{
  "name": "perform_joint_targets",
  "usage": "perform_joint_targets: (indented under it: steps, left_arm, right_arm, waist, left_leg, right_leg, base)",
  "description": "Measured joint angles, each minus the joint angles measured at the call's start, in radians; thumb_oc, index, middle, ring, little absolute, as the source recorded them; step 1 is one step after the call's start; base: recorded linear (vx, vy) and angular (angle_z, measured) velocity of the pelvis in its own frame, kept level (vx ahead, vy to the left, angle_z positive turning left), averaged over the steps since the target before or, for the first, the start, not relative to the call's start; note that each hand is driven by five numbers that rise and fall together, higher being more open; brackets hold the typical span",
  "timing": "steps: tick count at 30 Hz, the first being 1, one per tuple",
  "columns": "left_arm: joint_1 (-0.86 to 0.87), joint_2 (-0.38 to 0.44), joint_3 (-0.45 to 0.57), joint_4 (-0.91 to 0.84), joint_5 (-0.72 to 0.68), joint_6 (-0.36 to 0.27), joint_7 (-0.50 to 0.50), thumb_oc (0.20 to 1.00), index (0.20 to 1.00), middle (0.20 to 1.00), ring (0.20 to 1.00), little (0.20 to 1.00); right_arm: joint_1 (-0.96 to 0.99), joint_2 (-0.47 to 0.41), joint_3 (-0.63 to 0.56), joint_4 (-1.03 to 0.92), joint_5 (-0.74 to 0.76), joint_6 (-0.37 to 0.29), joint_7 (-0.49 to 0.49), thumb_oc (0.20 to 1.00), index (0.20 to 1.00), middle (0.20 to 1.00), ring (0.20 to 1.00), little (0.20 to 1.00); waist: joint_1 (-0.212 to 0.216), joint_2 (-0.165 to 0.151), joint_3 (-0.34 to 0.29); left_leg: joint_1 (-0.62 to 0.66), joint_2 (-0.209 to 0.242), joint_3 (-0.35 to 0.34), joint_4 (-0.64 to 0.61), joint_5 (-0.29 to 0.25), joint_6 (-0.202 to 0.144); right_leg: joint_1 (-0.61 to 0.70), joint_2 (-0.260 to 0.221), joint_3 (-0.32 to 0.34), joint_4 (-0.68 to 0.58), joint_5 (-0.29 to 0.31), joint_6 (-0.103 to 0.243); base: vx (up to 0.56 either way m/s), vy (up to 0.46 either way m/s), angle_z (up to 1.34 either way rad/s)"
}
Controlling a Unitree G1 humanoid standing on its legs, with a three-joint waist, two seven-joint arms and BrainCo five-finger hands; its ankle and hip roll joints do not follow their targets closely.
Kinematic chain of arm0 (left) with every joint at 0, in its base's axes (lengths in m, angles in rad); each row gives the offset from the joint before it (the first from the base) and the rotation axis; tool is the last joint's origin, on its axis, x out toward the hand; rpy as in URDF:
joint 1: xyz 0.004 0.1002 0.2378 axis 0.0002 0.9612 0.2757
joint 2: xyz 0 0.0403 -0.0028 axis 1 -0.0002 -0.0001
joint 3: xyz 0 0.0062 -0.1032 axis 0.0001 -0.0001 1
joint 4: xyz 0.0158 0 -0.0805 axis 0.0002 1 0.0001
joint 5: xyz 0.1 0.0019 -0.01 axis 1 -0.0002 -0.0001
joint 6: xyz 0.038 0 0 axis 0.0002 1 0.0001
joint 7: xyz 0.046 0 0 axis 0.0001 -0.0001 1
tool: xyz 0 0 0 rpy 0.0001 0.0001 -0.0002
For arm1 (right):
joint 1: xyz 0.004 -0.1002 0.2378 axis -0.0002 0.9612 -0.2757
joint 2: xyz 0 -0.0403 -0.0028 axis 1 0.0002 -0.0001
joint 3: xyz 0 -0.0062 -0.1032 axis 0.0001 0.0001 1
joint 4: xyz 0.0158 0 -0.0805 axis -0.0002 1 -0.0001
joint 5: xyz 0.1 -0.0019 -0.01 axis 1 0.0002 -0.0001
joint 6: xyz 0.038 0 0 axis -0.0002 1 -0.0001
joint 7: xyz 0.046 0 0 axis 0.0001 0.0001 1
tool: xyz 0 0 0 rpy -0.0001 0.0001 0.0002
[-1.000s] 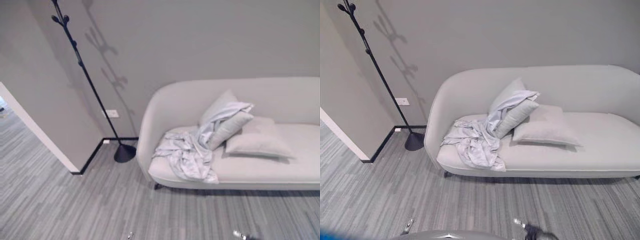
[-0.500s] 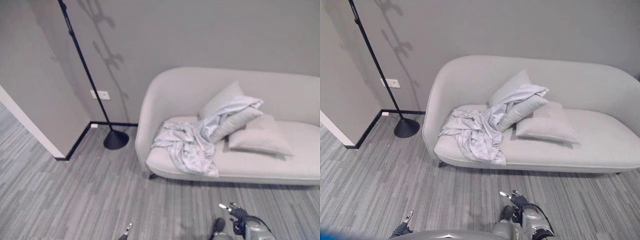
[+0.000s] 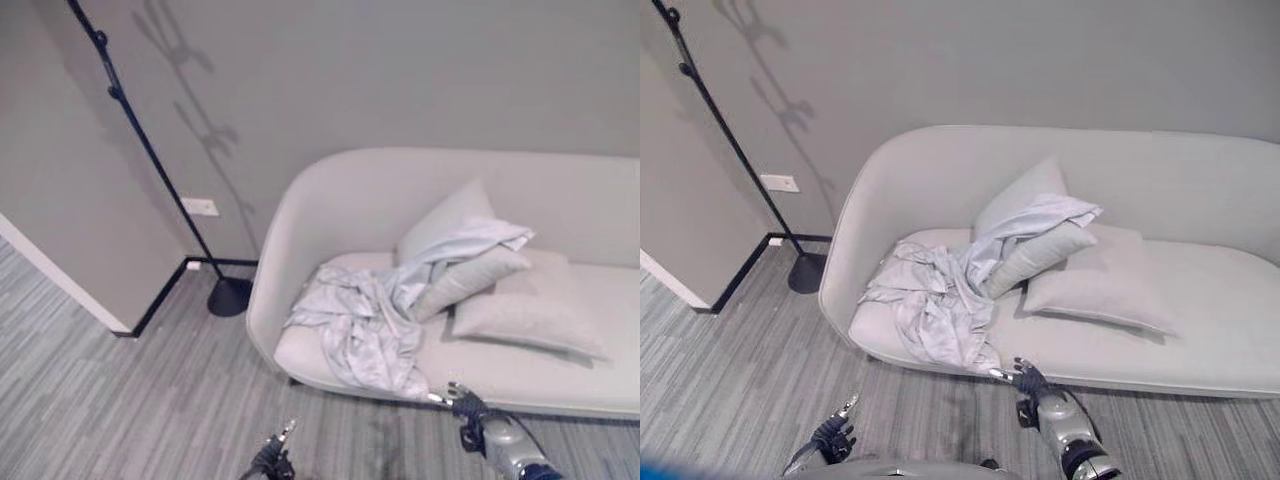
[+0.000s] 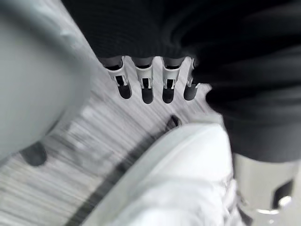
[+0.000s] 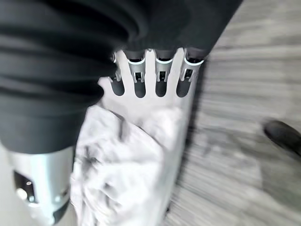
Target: Hang the clothes on the sofa on the clothes rack.
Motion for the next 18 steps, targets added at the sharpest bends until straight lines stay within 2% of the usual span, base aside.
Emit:
perform_joint_targets:
  steps: [1, 2, 3, 4, 5, 7, 8, 9, 11, 12, 13, 14, 15, 16, 18]
  left_arm:
    - [0.005, 0.010, 0.002, -0.047, -0.009, -0.002, 0.000, 1.000, 1.000, 1.000, 1.000, 1.000]
    - [0.007, 0.012, 0.001, -0.071, -0.011, -0.004, 0.000, 1.000, 1.000, 1.000, 1.000, 1.000]
    - [0.013, 0.018, 0.001, -0.132, -0.011, -0.006, 0.002, 1.000, 1.000, 1.000, 1.000, 1.000]
    - [0.012, 0.018, 0.000, -0.147, -0.011, -0.006, 0.003, 1.000, 1.000, 1.000, 1.000, 1.000]
    - [0.013, 0.015, -0.006, -0.177, -0.011, -0.004, 0.006, 1.000, 1.000, 1.000, 1.000, 1.000]
    - [0.011, 0.011, -0.028, -0.181, -0.011, -0.004, 0.008, 1.000, 1.000, 1.000, 1.000, 1.000]
    - [0.011, 0.005, -0.041, -0.186, -0.011, -0.004, 0.009, 1.000, 1.000, 1.000, 1.000, 1.000]
    - [0.010, 0.002, -0.043, -0.176, -0.011, -0.004, 0.010, 1.000, 1.000, 1.000, 1.000, 1.000]
    - [0.001, 0.004, -0.043, -0.168, -0.011, -0.004, 0.012, 1.000, 1.000, 1.000, 1.000, 1.000]
    - [0.001, -0.002, -0.041, -0.161, -0.011, -0.006, 0.011, 1.000, 1.000, 1.000, 1.000, 1.000]
    - [0.000, -0.002, -0.040, -0.146, -0.011, -0.006, 0.010, 1.000, 1.000, 1.000, 1.000, 1.000]
    - [0.006, -0.011, -0.040, -0.117, -0.010, -0.005, 0.012, 1.000, 1.000, 1.000, 1.000, 1.000]
    - [0.011, -0.015, -0.040, -0.118, -0.010, -0.005, 0.010, 1.000, 1.000, 1.000, 1.000, 1.000]
    - [0.024, 0.015, -0.046, -0.141, -0.006, -0.006, 0.010, 1.000, 1.000, 1.000, 1.000, 1.000]
    - [0.035, 0.072, -0.039, -0.171, 0.004, -0.015, 0.007, 1.000, 1.000, 1.000, 1.000, 1.000]
  right_arm:
    - [-0.001, -0.008, 0.012, -0.044, -0.007, -0.002, 0.000, 1.000, 1.000, 1.000, 1.000, 1.000]
    - [-0.003, -0.013, 0.012, -0.069, -0.016, -0.002, 0.000, 1.000, 1.000, 1.000, 1.000, 1.000]
    - [-0.003, -0.024, 0.014, -0.121, -0.029, -0.003, -0.002, 1.000, 1.000, 1.000, 1.000, 1.000]
    - [-0.004, -0.030, 0.013, -0.146, -0.035, -0.003, -0.001, 1.000, 1.000, 1.000, 1.000, 1.000]
    - [-0.005, -0.047, 0.012, -0.192, -0.053, -0.006, -0.004, 1.000, 1.000, 1.000, 1.000, 1.000]
    - [-0.006, -0.067, 0.019, -0.224, -0.096, -0.011, -0.017, 1.000, 1.000, 1.000, 1.000, 1.000]
    - [-0.011, -0.082, 0.018, -0.237, -0.115, -0.019, -0.023, 1.000, 1.000, 1.000, 1.000, 1.000]
    - [-0.014, -0.093, 0.026, -0.246, -0.138, -0.024, -0.028, 1.000, 1.000, 1.000, 1.000, 1.000]
    - [-0.038, -0.107, 0.042, -0.261, -0.177, -0.028, -0.028, 1.000, 1.000, 1.000, 1.000, 1.000]
    - [-0.035, -0.128, 0.045, -0.298, -0.213, -0.032, -0.029, 1.000, 1.000, 1.000, 1.000, 1.000]
    - [-0.036, -0.140, 0.057, -0.319, -0.234, -0.032, -0.028, 1.000, 1.000, 1.000, 1.000, 1.000]
    - [-0.027, -0.180, 0.082, -0.366, -0.279, -0.044, -0.023, 1.000, 1.000, 1.000, 1.000, 1.000]
    - [-0.018, -0.182, 0.079, -0.370, -0.310, -0.051, -0.023, 1.000, 1.000, 1.000, 1.000, 1.000]
    - [0.002, -0.169, 0.098, -0.369, -0.365, -0.050, -0.023, 1.000, 1.000, 1.000, 1.000, 1.000]
    - [0.010, -0.157, 0.111, -0.372, -0.442, -0.058, -0.023, 1.000, 1.000, 1.000, 1.000, 1.000]
  waist:
    - [-0.004, -0.027, 0.014]
    - [-0.003, -0.044, 0.027]
    - [0.004, -0.057, 0.048]
    - [0.007, -0.058, 0.055]
    - [0.010, -0.060, 0.074]
    - [0.017, -0.035, 0.083]
    - [0.022, -0.010, 0.101]
    - [0.022, -0.003, 0.103]
    - [0.029, 0.022, 0.112]
    - [0.028, 0.032, 0.109]
    - [0.029, 0.036, 0.107]
    - [0.015, 0.066, 0.094]
    - [0.019, 0.065, 0.093]
    - [0.027, 0.010, 0.070]
    - [0.034, -0.045, 0.060]
  left_leg:
    - [-0.005, 0.067, 0.085, -0.065, 0.012, 0.017]
    - [-0.010, 0.092, 0.103, -0.133, 0.014, 0.019]
    - [0.009, 0.115, 0.129, -0.313, 0.036, 0.021]
    - [0.008, 0.122, 0.130, -0.386, 0.062, 0.011]
    - [0.027, 0.123, 0.138, -0.562, 0.114, 0.002]
    - [0.041, 0.135, 0.106, -0.741, 0.164, -0.030]
    - [0.062, 0.153, 0.100, -0.839, 0.204, -0.028]
    - [0.064, 0.168, 0.092, -0.894, 0.245, -0.040]
    - [0.068, 0.194, 0.067, -0.900, 0.265, -0.035]
    - [0.073, 0.203, 0.038, -0.898, 0.266, -0.035]
    - [0.087, 0.201, 0.044, -0.896, 0.266, -0.034]
    - [0.125, 0.184, 0.072, -0.883, 0.230, -0.023]
    - [0.133, 0.170, 0.075, -0.873, 0.322, -0.024]
    - [0.130, 0.112, 0.086, -0.849, 0.322, -0.020]
    - [0.130, 0.045, 0.099, -0.851, 0.309, 0.008]
  right_leg:
    - [0.006, 0.002, -0.009, -0.006, -0.010, -0.006]
    - [0.015, -0.001, -0.003, -0.007, -0.015, -0.004]
    - [0.022, 0.000, 0.003, -0.009, -0.015, 0.001]
    - [0.021, 0.001, 0.003, -0.008, -0.021, 0.003]
    - [0.022, 0.005, -0.002, -0.002, -0.022, 0.017]
    - [0.026, 0.022, 0.010, 0.011, -0.030, 0.035]
    - [0.043, 0.031, 0.016, 0.025, -0.033, 0.043]
    - [0.047, 0.033, 0.027, 0.028, -0.048, 0.061]
    - [0.055, 0.027, 0.060, 0.047, -0.059, 0.076]
    - [0.064, 0.006, 0.083, 0.049, -0.056, 0.110]
    - [0.074, -0.007, 0.097, 0.047, -0.051, 0.130]
    - [0.107, -0.022, 0.112, 0.040, -0.044, 0.183]
    - [0.117, -0.049, 0.121, 0.040, -0.039, 0.214]
    - [0.109, -0.117, 0.133, 0.053, -0.046, 0.223]
    - [0.096, -0.171, 0.127, 0.073, -0.036, 0.214]
  base:
    - [0.09, 0.054, 0.15]
    - [0.18, 0.168, 0.09]
    - [0.09, 0.116, -0.01]
    - [0.23, 0.311, -0.06]
    - [0.14, 0.184, -0.02]
    - [0.22, 0.260, -0.13]
    - [0.23, 0.257, -0.25]
    - [0.24, 0.245, -0.31]
    - [0.26, 0.256, -0.43]
    - [0.32, 0.272, -0.52]
    - [0.42, 0.352, -0.46]
    - [0.15, 0.185, -0.35]
    - [0.22, 0.262, -0.31]
    - [0.17, 0.157, -0.10]
    - [0.20, 0.204, 0.08]
